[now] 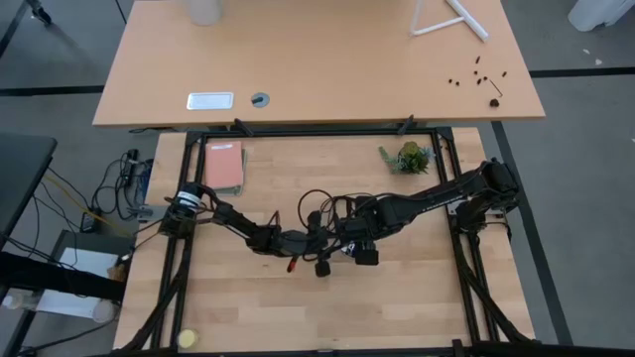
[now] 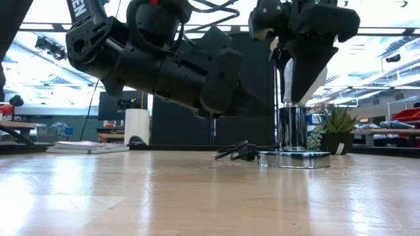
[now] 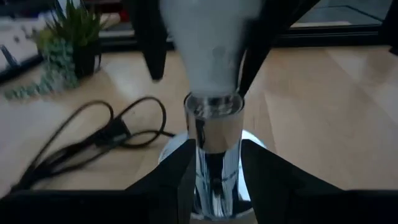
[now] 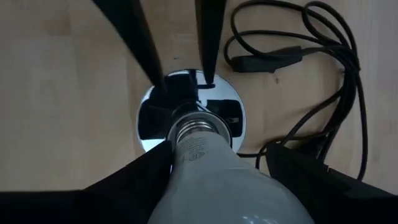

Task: Screw lightbulb
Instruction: Insert the white lightbulb into the silver lamp

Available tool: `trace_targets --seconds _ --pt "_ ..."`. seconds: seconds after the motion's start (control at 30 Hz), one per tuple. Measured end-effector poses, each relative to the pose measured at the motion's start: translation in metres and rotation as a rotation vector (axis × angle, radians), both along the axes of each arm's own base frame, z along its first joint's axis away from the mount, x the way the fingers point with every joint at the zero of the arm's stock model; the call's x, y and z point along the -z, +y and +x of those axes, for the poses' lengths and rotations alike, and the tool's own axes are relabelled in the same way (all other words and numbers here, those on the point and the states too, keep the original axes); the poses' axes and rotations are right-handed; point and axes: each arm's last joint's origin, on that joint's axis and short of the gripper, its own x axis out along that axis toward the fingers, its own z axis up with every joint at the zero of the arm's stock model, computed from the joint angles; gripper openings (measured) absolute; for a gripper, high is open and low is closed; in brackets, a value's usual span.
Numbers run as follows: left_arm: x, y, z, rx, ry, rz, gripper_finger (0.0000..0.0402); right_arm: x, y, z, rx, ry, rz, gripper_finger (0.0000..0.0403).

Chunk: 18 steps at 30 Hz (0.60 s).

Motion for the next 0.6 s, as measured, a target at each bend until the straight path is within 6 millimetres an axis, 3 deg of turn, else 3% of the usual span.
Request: trace_targets --seconds 0.17,0.43,0.6 --pt "0.002 0.007 0.001 -0.044 0.010 -0.067 0.0138 -0.012 -0.002 0.004 -0.019 -0.021 0.003 0.0265" --pt "0.002 0.005 0.002 0.022 -0.008 0.005 0.0158 -0.036 -0.005 0.008 -0.038 -0.030 0.020 0.0263" --pt "0.021 0.004 0.003 0.034 -0.111 -0.002 0.0158 -0.043 -0.005 0.007 -0.040 -0.019 0.030 0.0271"
